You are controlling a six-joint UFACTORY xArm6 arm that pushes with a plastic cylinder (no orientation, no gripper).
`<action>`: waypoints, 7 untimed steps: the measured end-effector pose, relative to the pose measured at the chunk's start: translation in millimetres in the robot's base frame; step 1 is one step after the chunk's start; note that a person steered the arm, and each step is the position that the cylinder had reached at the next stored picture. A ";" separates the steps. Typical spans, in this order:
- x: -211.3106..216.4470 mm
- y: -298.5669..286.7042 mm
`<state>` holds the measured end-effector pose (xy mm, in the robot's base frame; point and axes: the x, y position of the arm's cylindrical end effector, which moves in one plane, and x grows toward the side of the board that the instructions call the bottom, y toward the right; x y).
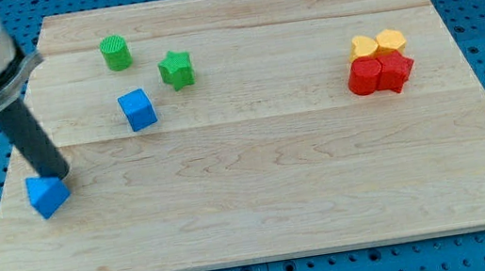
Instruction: Place the green star above the triangle
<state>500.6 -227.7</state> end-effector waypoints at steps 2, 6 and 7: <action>-7.8 77.0; -163.4 93.9; -136.1 59.2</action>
<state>364.5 -168.6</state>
